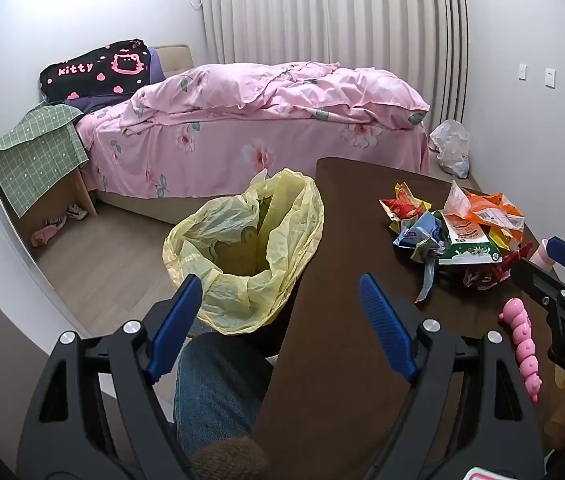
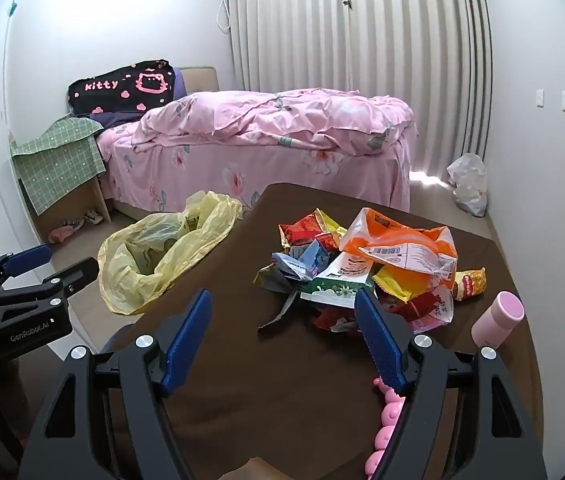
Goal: Collect trash
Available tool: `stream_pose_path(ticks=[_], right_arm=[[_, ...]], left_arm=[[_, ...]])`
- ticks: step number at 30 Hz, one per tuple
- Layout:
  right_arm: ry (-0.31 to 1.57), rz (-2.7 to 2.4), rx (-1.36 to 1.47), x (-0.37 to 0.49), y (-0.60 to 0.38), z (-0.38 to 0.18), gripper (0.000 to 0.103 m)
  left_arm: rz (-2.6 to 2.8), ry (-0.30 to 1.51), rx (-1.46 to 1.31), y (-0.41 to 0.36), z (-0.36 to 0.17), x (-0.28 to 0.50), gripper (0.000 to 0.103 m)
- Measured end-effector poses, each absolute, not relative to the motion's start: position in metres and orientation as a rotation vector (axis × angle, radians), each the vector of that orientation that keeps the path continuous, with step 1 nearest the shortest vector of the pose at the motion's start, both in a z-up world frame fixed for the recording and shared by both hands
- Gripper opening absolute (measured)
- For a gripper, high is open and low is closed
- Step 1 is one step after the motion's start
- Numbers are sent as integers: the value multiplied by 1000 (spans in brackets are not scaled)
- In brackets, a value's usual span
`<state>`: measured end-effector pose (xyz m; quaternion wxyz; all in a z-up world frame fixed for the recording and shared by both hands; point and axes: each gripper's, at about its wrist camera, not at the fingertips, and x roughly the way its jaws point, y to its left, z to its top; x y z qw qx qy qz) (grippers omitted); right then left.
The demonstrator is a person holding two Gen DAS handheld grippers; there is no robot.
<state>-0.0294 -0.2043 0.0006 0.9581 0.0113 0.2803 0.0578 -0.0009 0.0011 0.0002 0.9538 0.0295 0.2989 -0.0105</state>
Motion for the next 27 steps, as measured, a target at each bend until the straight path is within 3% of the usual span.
stream_pose_path(ticks=[27], right_arm=[[565, 118, 20, -31, -200, -2, 70]], left_arm=[[-19, 598, 63, -2, 6, -7, 77]])
